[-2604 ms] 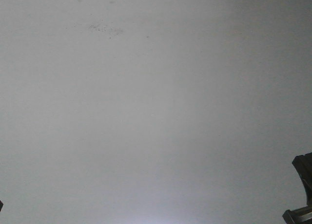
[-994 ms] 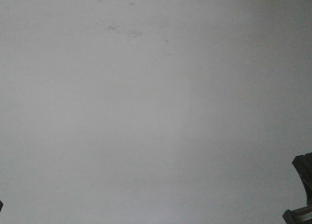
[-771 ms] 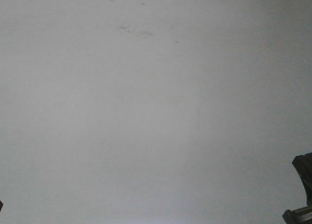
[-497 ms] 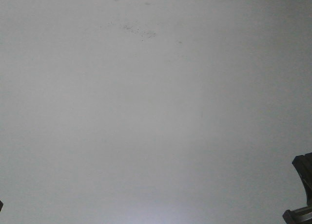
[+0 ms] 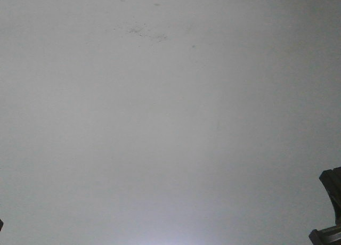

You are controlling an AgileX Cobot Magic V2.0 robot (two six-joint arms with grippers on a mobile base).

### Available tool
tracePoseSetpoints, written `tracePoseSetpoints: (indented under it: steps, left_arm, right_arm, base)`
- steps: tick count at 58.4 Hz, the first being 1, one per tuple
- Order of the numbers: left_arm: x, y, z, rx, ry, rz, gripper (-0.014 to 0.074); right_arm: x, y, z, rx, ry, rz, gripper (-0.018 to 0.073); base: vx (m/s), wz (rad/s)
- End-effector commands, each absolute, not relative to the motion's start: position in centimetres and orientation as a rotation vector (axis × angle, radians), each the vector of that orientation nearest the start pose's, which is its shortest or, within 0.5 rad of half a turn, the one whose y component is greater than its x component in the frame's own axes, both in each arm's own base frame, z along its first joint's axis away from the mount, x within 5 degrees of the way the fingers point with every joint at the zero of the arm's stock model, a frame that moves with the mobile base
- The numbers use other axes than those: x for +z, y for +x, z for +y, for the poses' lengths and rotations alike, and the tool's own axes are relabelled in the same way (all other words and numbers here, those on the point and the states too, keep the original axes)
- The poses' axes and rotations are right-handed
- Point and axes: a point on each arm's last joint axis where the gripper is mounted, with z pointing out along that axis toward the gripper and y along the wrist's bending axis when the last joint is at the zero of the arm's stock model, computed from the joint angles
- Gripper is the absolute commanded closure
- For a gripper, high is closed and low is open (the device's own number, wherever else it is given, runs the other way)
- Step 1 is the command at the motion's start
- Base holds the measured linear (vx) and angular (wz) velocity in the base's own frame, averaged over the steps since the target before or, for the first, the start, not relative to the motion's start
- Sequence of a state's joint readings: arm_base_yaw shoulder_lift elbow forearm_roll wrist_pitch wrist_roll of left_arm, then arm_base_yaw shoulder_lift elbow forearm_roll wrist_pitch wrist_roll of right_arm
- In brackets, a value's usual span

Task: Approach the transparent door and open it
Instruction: 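Turn the base toward the wooden board and glass door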

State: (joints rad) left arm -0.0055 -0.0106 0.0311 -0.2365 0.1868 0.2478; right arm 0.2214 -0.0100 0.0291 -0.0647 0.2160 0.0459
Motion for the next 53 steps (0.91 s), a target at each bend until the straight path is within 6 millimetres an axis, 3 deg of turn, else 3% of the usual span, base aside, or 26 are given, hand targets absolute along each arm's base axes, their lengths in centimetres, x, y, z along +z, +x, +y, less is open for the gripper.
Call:
tracePoseSetpoints:
  steps: [1,53]
  left_arm:
    - [18.94,5.64,-0.30,-0.024,0.034,1.611,0.0603]
    - [18.94,5.64,-0.30,-0.024,0.034,1.611,0.0603]
  right_arm:
    - [19.08,5.46,1.12,0.142,-0.188,1.619,0.0568]
    - [19.08,5.46,1.12,0.142,-0.188,1.619,0.0568]
  base:
    - [0.04,-0.05]
    - [0.08,-0.09]
